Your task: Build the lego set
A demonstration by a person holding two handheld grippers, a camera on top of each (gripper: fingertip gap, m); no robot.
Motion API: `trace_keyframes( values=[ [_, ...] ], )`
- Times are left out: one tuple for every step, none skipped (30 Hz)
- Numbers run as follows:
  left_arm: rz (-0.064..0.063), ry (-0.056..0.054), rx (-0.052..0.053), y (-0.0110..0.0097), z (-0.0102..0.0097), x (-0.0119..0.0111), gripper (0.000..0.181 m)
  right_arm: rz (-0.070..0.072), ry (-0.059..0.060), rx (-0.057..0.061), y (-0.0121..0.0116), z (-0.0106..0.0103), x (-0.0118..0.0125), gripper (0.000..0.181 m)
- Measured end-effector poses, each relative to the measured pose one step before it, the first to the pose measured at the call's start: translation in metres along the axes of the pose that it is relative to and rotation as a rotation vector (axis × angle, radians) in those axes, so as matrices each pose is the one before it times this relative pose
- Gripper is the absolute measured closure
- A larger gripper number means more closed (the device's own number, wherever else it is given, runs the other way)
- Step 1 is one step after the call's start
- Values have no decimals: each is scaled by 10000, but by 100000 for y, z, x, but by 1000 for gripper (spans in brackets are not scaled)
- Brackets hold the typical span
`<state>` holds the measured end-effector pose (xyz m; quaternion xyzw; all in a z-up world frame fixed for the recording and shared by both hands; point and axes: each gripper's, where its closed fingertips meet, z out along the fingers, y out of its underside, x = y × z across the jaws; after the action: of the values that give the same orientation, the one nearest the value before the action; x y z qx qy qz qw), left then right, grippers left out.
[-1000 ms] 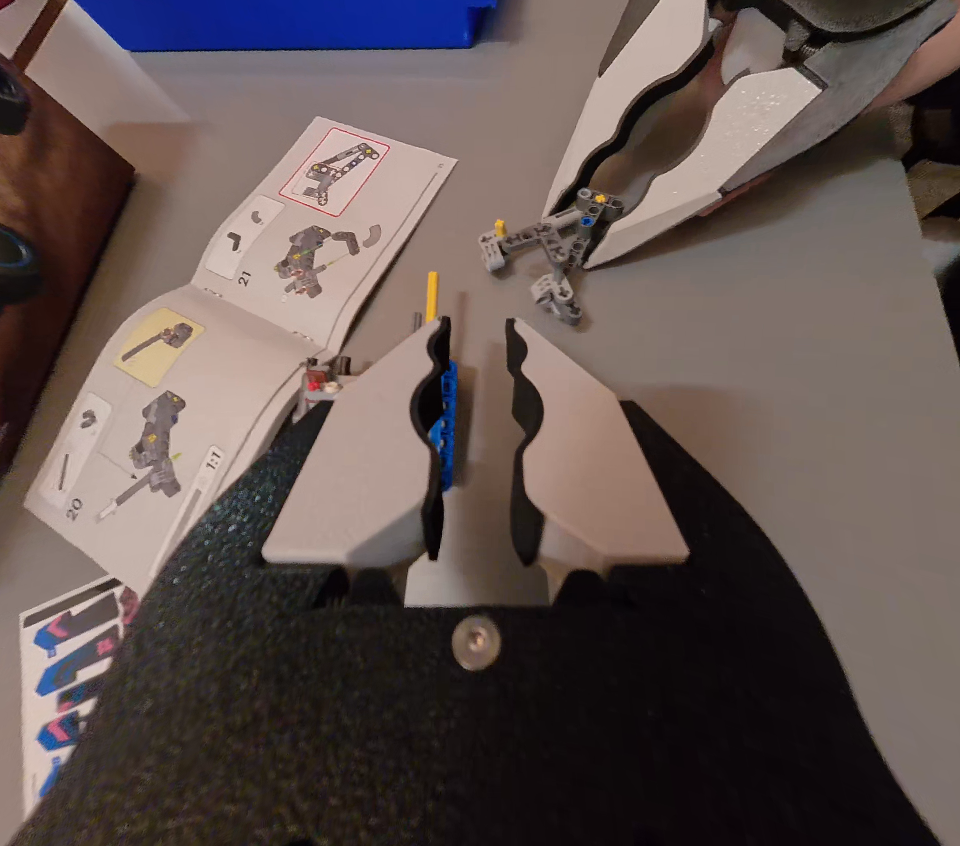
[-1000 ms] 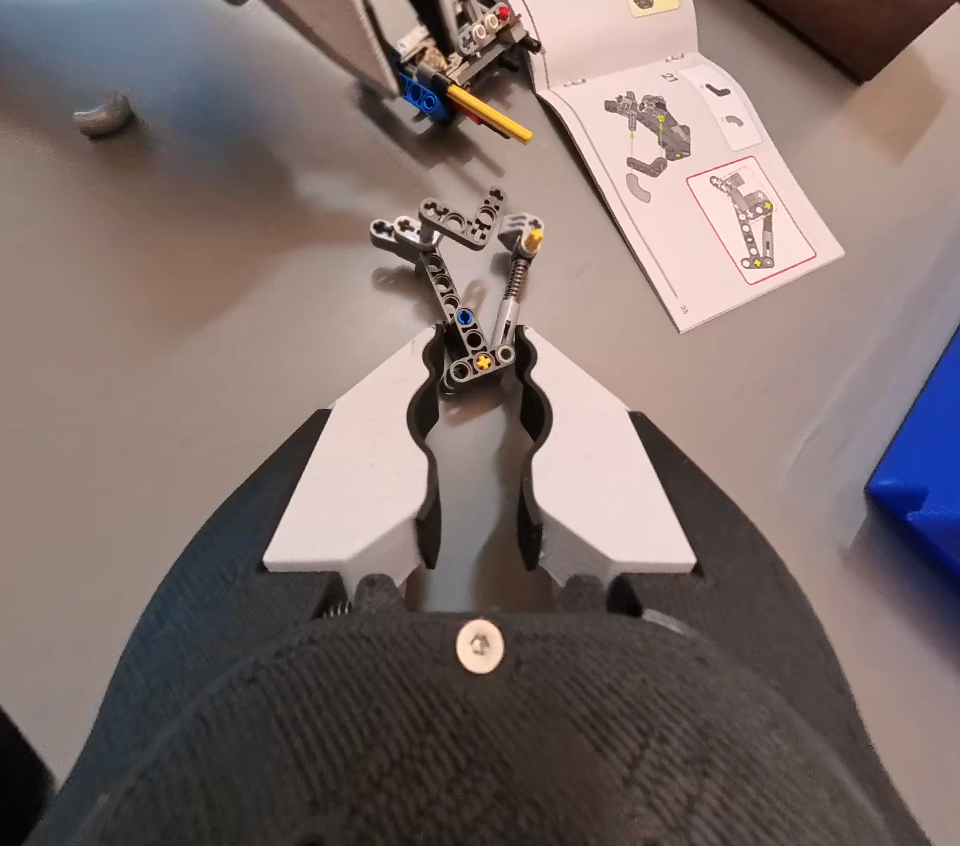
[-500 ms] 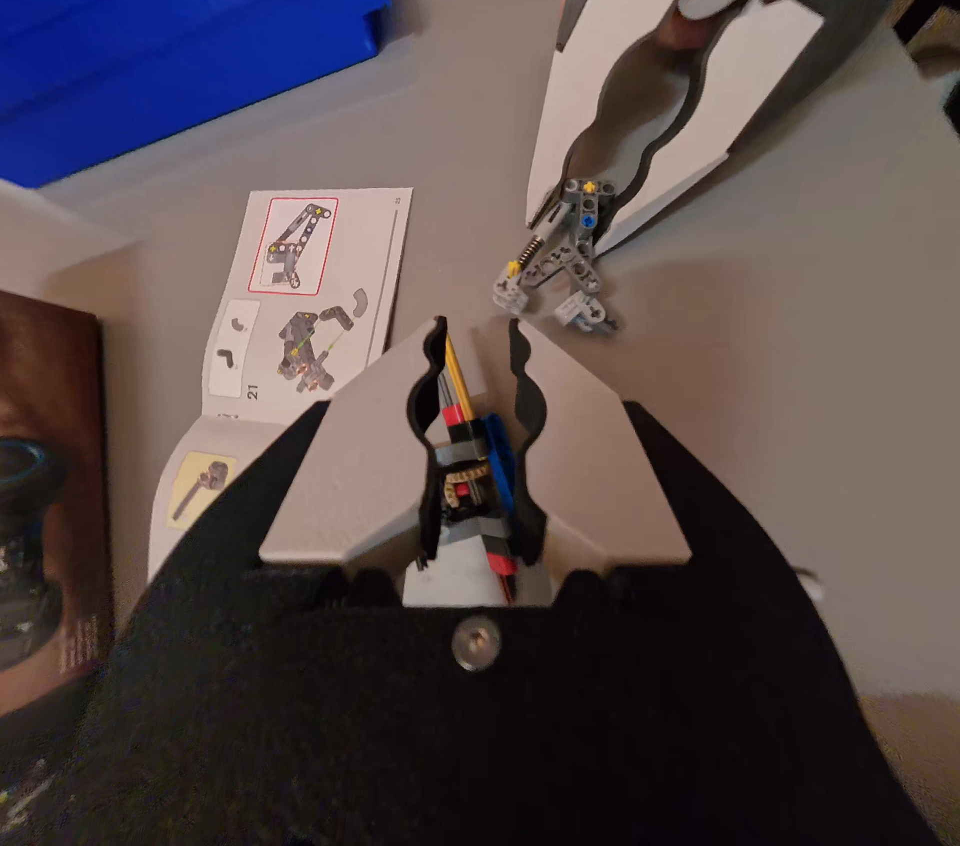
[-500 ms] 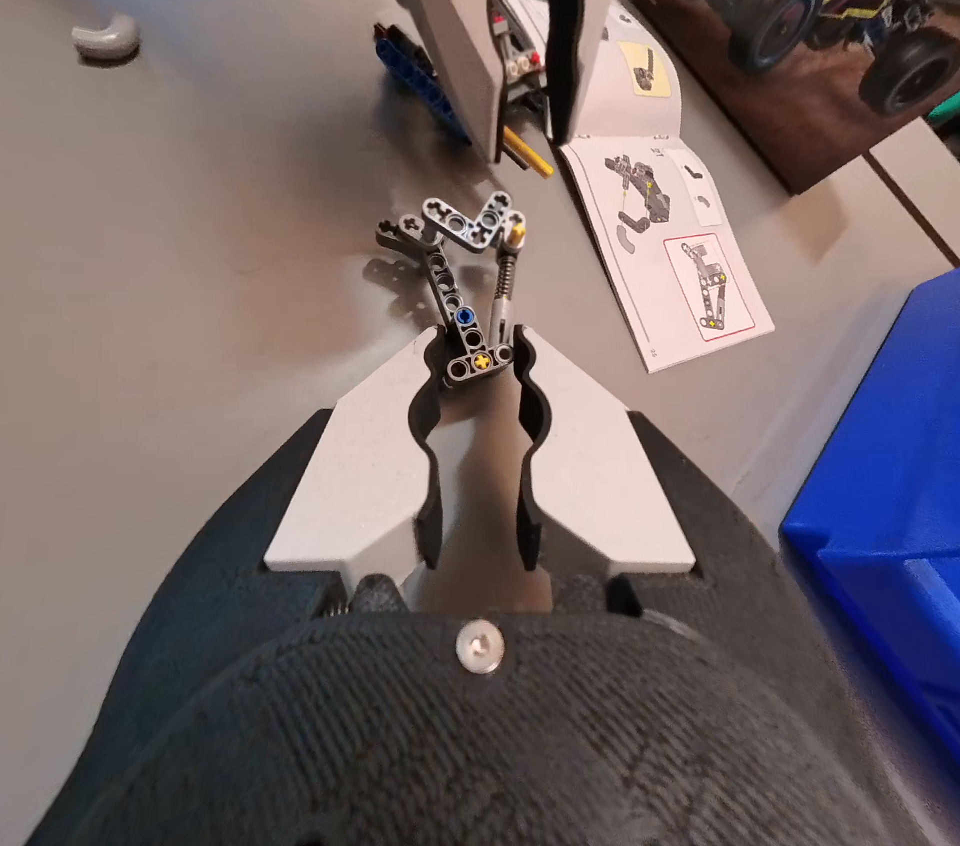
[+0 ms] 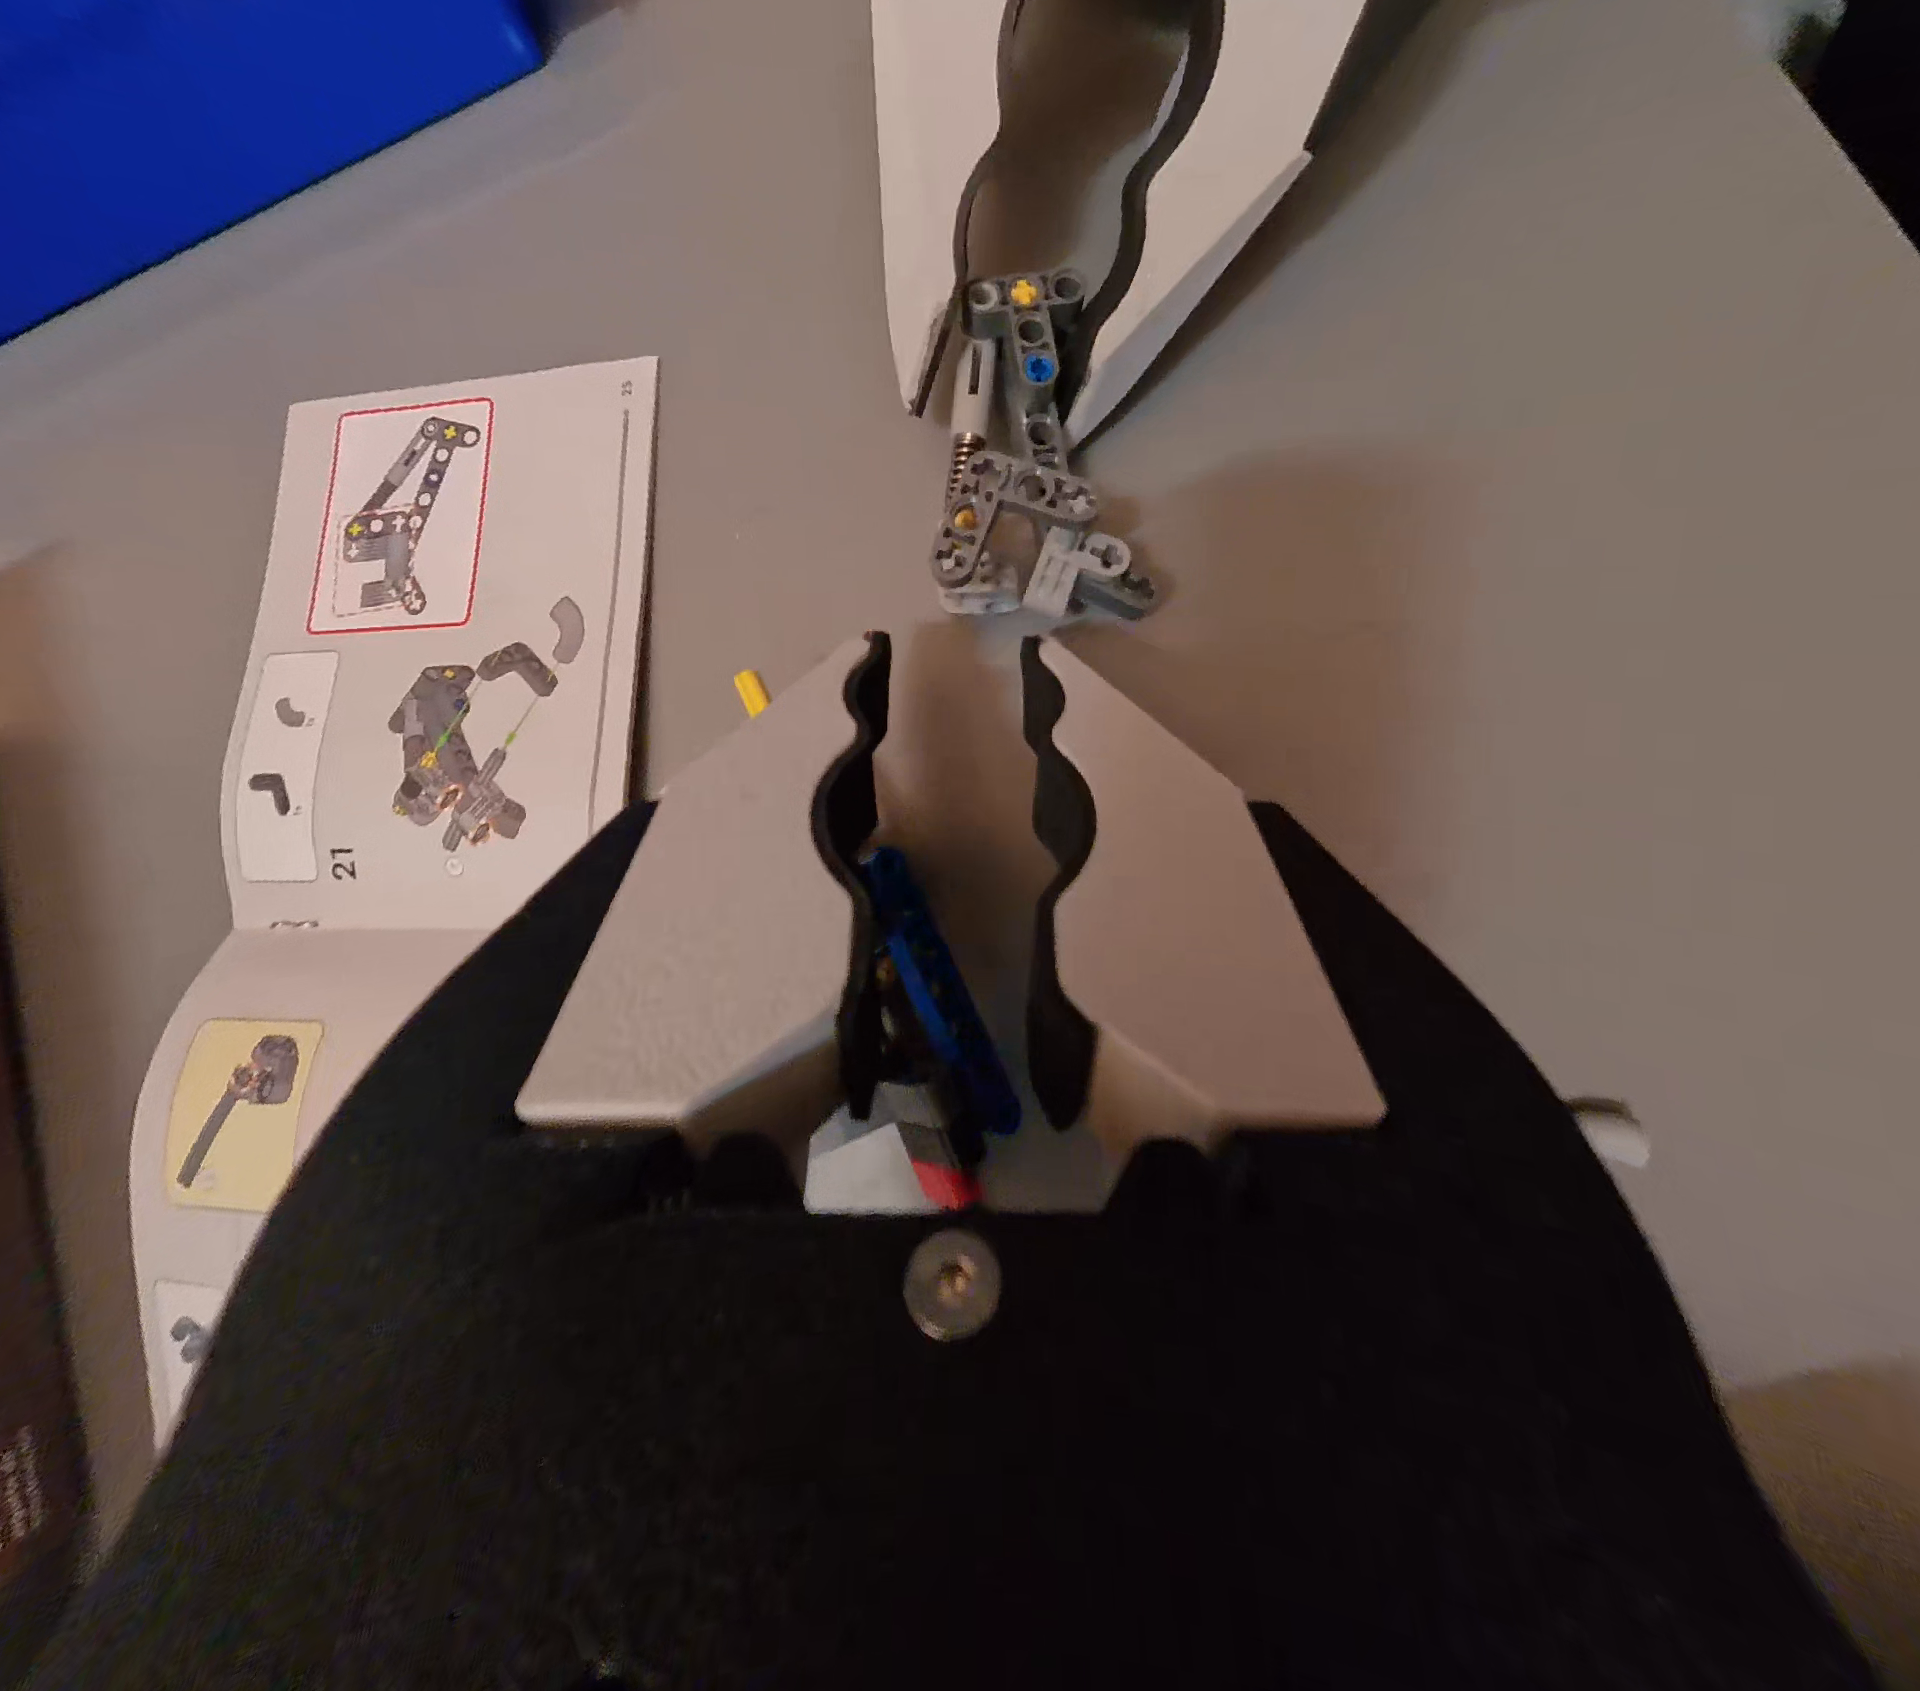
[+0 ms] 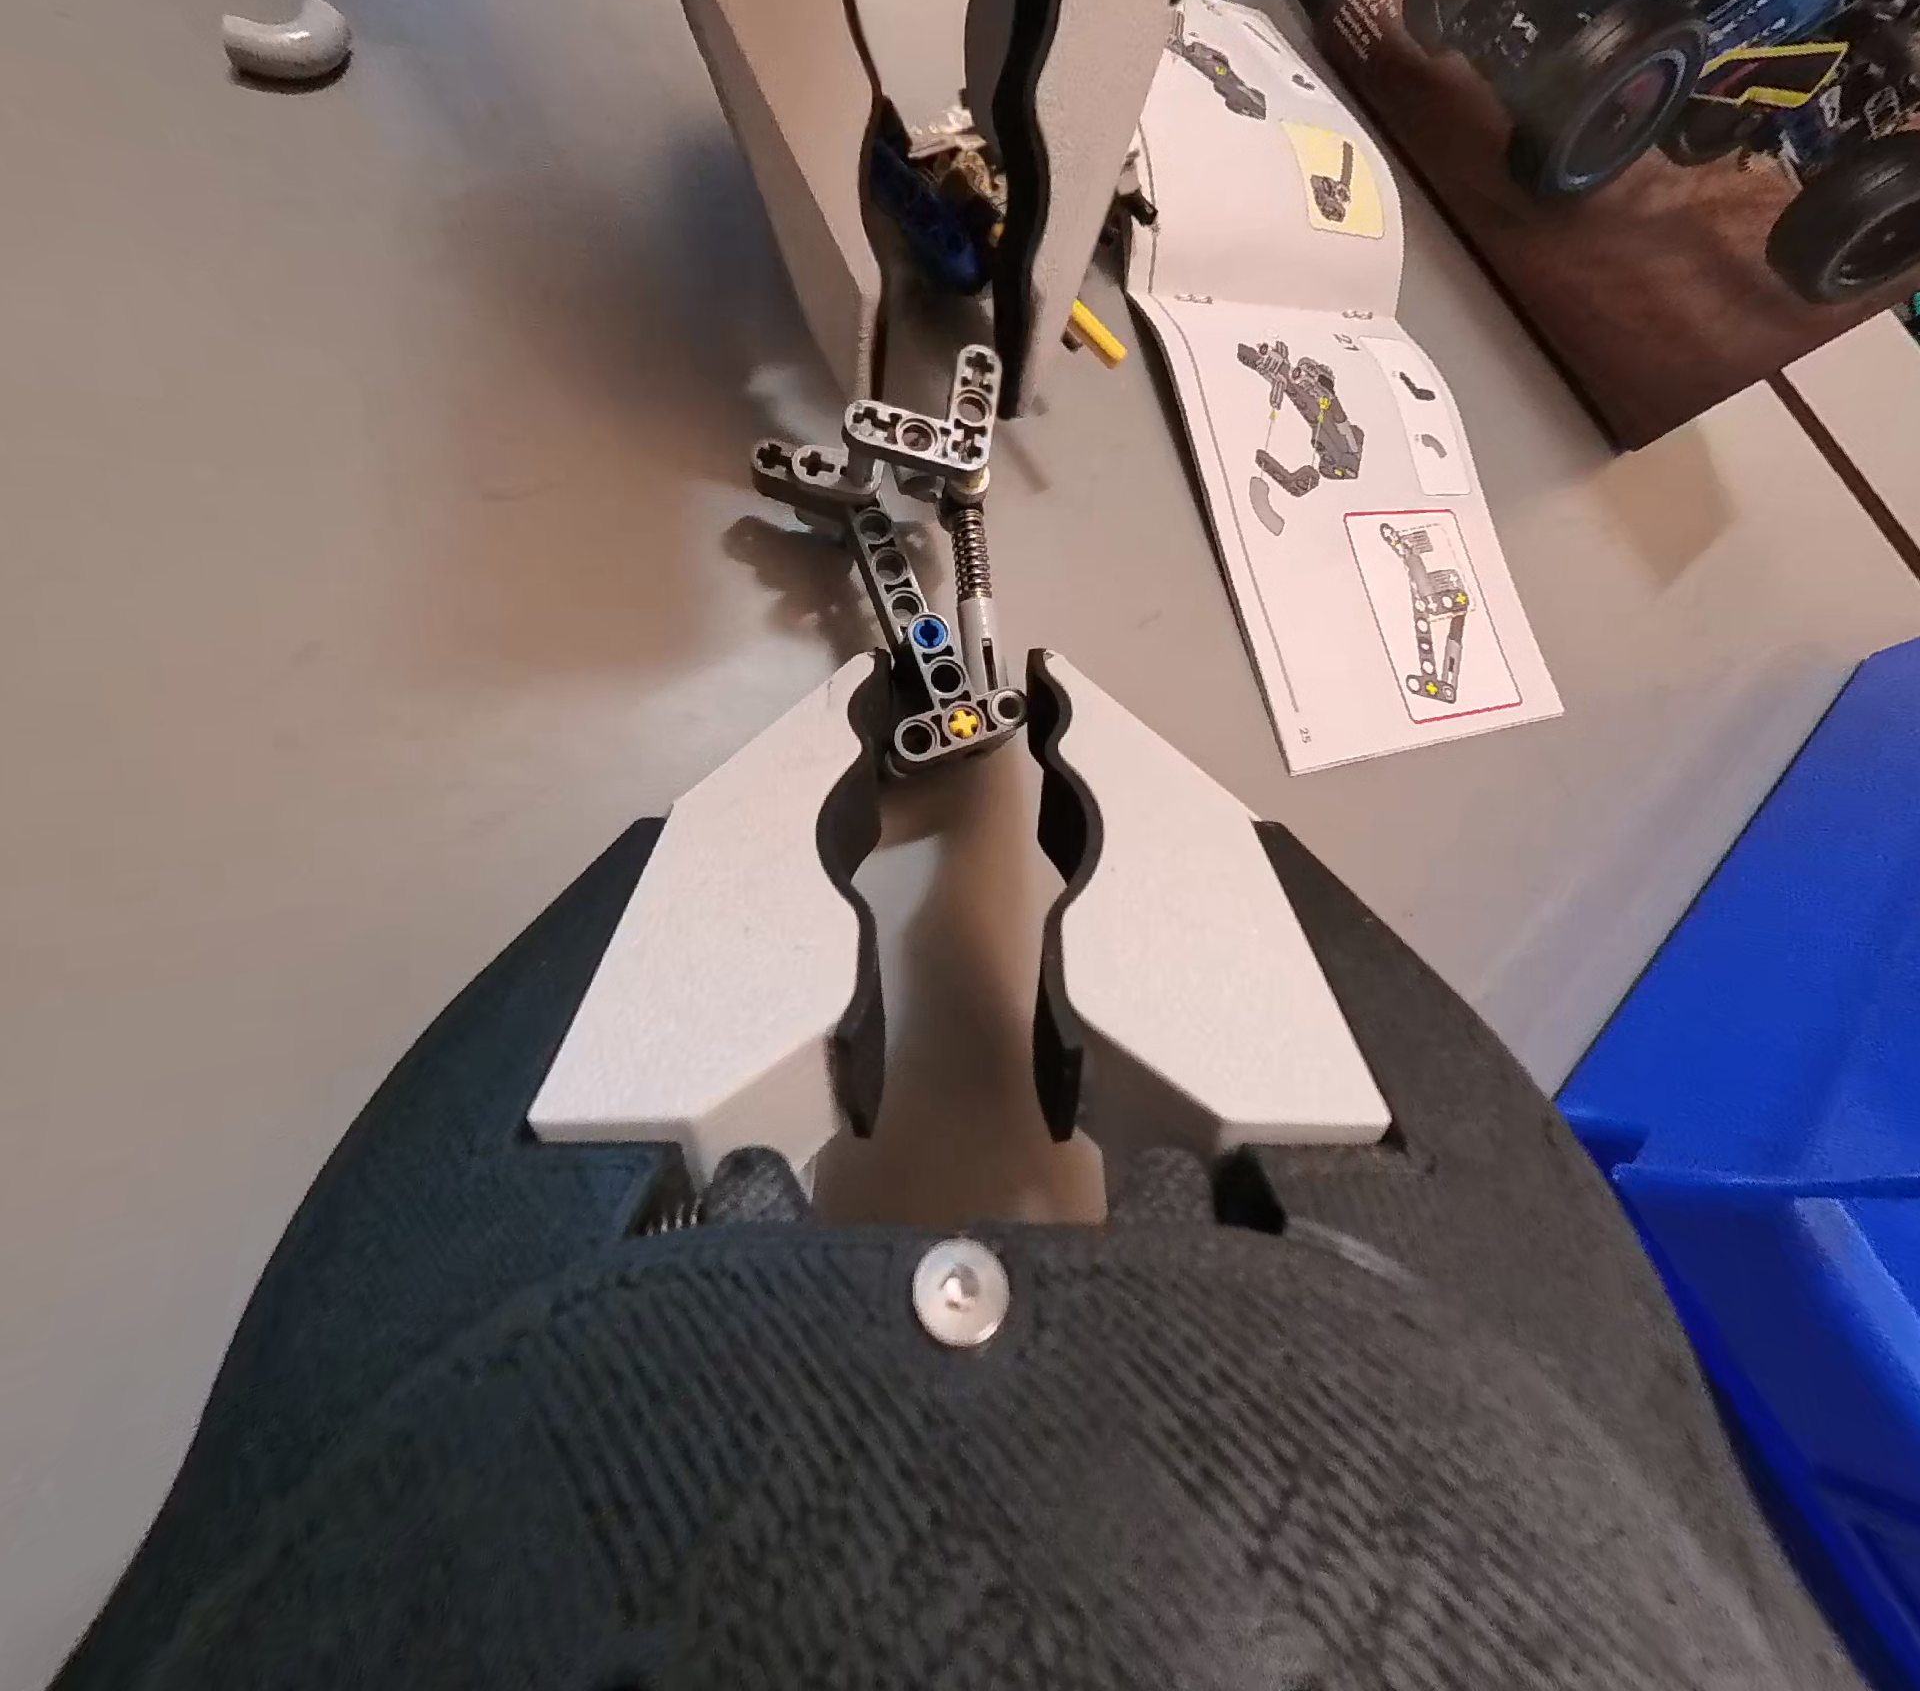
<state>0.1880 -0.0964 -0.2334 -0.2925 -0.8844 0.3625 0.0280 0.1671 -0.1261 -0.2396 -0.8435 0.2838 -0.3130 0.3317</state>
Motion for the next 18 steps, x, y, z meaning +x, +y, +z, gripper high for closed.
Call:
trace_keyframes(
  values=[
    [-26, 12, 83, -159, 97, 34, 159, -7, 12, 3, 4, 18, 39, 157],
    [-38, 85, 83, -141, 122, 135, 160, -4, 17, -4, -1, 1, 19, 158],
    [-15, 44, 41, -57, 122, 89, 161, -32, -22, 1, 9, -1, -48, 159],
    [-1, -8, 18, 4, 105, 10, 161, -61, -21, 23, -26, 0, -59, 159],
    [-14, 41, 2, 23, 70, 83, 161, -60, -24, 28, -29, -10, -47, 159],
    [-58, 112, -5, -17, 7, 180, 161, -23, -11, 11, -10, -7, -13, 159],
    [-102, 86, -103, 9, -135, 148, 161, 21, -12, -4, 10, 1, 11, 159],
    [-64, -70, -235, 76, -280, -58, 160, 38, -35, -11, 18, 13, -6, 159],
    [30, -184, -206, 13, -326, -194, 160, 35, -34, -7, 13, -1, 1, 159],
    [48, -103, -64, -124, -260, -45, 159, 13, -31, -1, 23, -9, 11, 159],
    [-43, 14, 65, -261, -129, 120, 159, 9, -35, 4, 33, -11, 5, 159],
    [-132, 46, 127, -276, 5, 113, 159, 5, -30, 1, 23, -15, 11, 159],
    [-143, 102, 170, -259, 96, 143, 158, 5, -24, 3, 38, -9, 37, 159],
    [-126, 160, 197, -238, 102, 190, 158, 26, -39, -3, 23, -4, 27, 159],
    [-135, 68, 172, -175, 90, 22, 159, 31, -42, -8, 46, -13, 16, 159],
    [-144, -39, 119, -118, 98, -146, 159, -4, -51, 9, 30, -22, -21, 159],
    [-126, -3, 68, -42, 154, -103, 159, -44, -57, 24, 18, -43, -41, 159],
    [-89, 54, 15, 31, 210, 9, 160, -46, -59, 26, 20, -45, -38, 159]
  ],
)
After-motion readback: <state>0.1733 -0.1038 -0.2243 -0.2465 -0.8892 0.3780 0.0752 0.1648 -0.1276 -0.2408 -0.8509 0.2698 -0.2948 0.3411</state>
